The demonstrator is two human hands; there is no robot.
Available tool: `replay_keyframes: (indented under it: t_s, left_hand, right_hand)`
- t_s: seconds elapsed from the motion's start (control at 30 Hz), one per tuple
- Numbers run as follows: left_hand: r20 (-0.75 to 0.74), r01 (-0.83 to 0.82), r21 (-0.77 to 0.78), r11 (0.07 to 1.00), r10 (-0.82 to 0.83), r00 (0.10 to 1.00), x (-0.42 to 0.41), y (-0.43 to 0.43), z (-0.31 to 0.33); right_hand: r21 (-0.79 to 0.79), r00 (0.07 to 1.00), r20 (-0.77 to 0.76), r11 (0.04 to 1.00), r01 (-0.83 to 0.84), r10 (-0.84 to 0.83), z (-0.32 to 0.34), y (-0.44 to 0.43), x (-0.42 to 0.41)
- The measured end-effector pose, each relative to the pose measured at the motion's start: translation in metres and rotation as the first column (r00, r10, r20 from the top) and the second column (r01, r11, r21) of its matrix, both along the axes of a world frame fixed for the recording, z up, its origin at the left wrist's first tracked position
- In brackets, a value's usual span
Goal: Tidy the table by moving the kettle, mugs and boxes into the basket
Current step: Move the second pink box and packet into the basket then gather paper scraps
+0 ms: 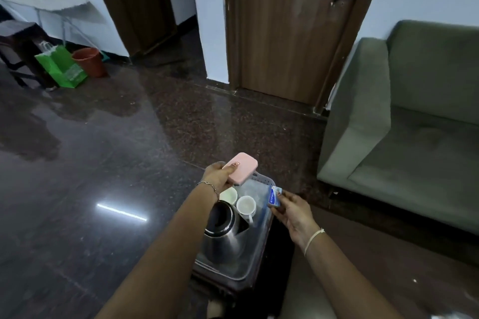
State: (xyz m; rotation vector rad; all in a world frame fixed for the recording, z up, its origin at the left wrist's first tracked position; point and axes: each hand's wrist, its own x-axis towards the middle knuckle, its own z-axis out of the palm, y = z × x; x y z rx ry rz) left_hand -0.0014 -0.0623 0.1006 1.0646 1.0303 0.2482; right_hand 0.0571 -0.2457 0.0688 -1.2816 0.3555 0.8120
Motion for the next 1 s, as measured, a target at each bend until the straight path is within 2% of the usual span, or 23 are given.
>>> replay_keyframes:
  t_s: [0.2, 0.37, 0.57, 0.67, 0.8, 0.9, 1.0]
  left_hand:
    - [-0.187, 0.185, 0.143, 0.972, -0.157, 0.97, 0.031, 0.063, -0.049]
    - [-0.347, 0.409, 0.288, 0.866, -0.304, 0.887, 0.055, 0.092, -0.084]
    - [-0.479, 0.636, 0.335, 0.695, -0.456, 0.75, 0.076, 0.094, -0.128]
    - [-0.582, 0.743, 0.388, 0.546, -0.48, 0.656, 0.083, 0.096, -0.148]
    - [-0.695, 0.86, 0.374, 0.348, -0.508, 0.508, 0.09, 0.1, -0.167]
    - [-0.724, 0.873, 0.406, 0.27, -0.487, 0.488, 0.094, 0.099, -0.175]
    - [-0.739, 0.875, 0.447, 0.188, -0.474, 0.479, 0.095, 0.095, -0.18]
  right_hand:
    - [-0.077, 0.991, 0.01, 0.988, 0.133, -0.132, -0.029, 0.043, -0.004]
    - [-0.179, 0.986, 0.054, 0.97, 0.165, -0.157, -0.054, 0.059, -0.001]
    - [-0.291, 0.984, 0.076, 0.941, 0.174, -0.159, -0.092, 0.076, 0.017]
    - [-0.354, 0.988, 0.08, 0.923, 0.151, -0.13, -0.109, 0.082, 0.023]
    - [-0.406, 0.986, 0.12, 0.901, 0.152, -0.112, -0.125, 0.084, 0.026]
    - [-0.468, 0.986, 0.141, 0.872, 0.143, -0.086, -0.136, 0.083, 0.024]
    - [-0.588, 0.981, 0.195, 0.801, 0.115, 0.002, -0.144, 0.079, 0.024]
